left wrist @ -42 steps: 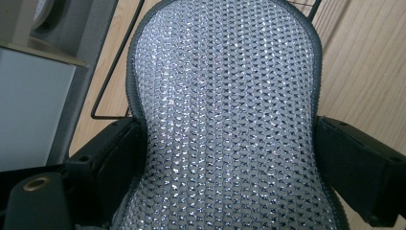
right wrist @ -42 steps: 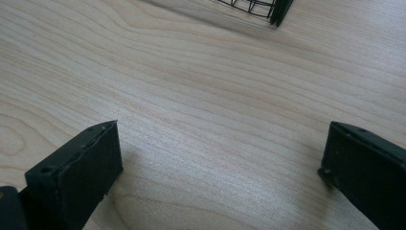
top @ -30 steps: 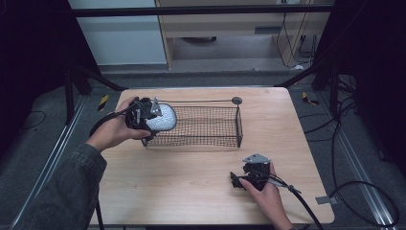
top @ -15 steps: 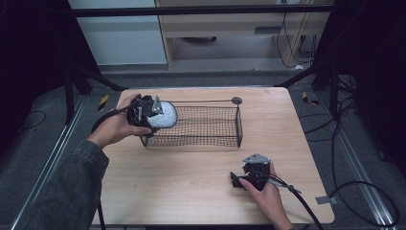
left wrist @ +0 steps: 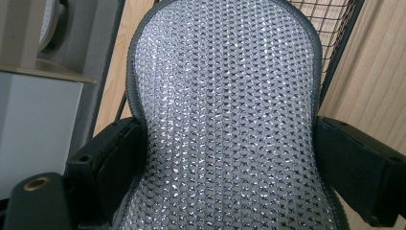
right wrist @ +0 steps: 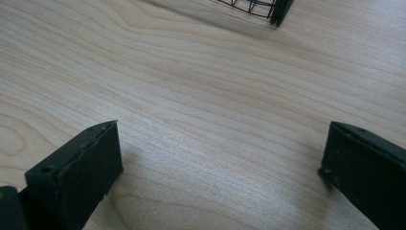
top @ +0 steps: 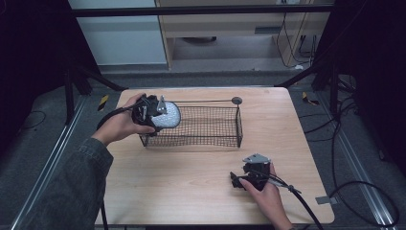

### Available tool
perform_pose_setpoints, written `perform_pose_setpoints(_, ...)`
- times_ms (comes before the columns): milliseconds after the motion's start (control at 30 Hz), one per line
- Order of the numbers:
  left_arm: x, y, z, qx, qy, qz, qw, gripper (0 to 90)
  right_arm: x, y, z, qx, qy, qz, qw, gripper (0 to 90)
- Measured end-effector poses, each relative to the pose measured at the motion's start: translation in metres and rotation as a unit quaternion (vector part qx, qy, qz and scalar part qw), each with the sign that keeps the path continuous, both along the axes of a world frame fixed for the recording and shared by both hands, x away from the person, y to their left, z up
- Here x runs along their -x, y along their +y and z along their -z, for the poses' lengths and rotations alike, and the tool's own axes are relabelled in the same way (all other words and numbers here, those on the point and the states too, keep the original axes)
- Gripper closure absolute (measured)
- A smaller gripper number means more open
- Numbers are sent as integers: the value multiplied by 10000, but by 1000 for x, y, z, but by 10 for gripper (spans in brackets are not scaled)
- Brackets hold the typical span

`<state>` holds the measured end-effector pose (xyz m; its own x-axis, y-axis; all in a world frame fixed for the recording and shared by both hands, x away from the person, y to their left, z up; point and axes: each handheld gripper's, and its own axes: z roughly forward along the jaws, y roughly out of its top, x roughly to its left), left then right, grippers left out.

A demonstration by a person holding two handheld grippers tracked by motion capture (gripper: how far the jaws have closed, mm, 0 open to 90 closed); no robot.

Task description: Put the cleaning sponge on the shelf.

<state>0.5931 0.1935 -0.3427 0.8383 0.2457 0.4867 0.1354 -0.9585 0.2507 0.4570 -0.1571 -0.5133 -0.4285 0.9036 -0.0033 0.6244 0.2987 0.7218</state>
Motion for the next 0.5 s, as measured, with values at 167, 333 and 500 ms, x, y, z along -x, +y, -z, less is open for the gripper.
perform_pose_setpoints(167,-2,-3,3,-78,-30,43,10000,101,0,0,0,-5,4,-3,10000,4)
perform_pose_setpoints(333,-6,-5,4,-149,-32,104,9998,101,0,0,0,-5,4,-3,10000,4)
perform_pose_setpoints(500,-8,-8,7,-204,-62,137,9997,101,0,0,0,-5,3,-3,10000,4)
